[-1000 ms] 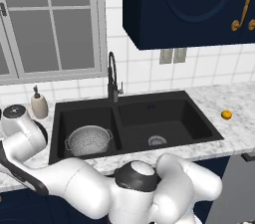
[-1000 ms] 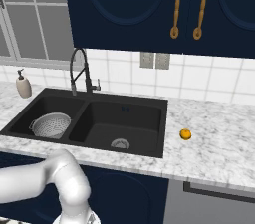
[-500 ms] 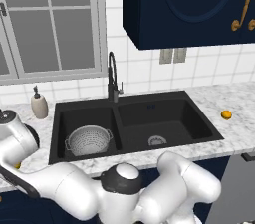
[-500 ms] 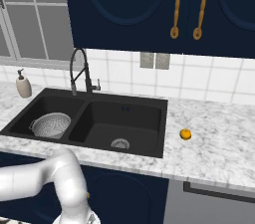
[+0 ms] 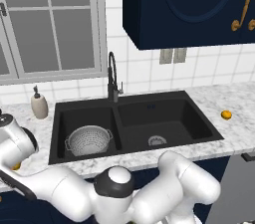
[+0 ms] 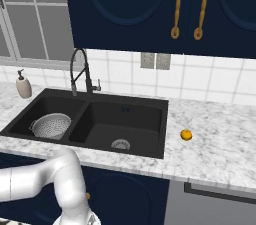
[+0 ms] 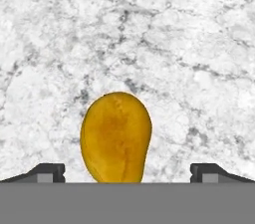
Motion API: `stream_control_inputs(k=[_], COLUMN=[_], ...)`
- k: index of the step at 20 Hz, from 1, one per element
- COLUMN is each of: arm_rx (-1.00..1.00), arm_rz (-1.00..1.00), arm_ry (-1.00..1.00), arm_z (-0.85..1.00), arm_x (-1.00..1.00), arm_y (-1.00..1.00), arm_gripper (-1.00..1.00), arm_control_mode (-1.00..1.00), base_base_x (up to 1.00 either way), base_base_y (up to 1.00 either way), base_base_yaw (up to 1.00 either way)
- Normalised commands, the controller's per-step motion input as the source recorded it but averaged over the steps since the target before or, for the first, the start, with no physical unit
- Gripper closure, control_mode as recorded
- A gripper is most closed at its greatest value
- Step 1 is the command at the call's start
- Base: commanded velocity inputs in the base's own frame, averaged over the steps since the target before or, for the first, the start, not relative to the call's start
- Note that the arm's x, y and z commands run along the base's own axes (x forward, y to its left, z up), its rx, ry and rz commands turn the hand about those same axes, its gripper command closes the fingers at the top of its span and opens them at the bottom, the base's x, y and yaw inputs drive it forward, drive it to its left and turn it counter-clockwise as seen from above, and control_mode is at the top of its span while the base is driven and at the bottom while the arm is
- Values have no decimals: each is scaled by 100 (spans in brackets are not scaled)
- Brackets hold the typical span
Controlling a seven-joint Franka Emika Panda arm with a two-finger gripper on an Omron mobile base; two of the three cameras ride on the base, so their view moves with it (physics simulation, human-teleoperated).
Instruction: Put the colander in the sink, put the tangerine, mango in the colander, and turn on the sink faucet and pour water over the colander.
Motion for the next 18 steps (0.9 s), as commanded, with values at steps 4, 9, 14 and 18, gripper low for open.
stream_control_inputs(k=[4,9,14,18], arm_rx=[0,0,0,0], arm_rz=[0,0,0,0], arm_ry=[0,0,0,0], arm_z=[-40,-29,-18,-17], arm_x=[2,15,16,5], arm_y=[0,11,20,18], arm_gripper=[-100,-100,-100,100], arm_control_mode=[-100,-100,-100,-100], base_base_x=[0,0,0,0], base_base_y=[0,0,0,0], base_base_yaw=[0,0,0,0])
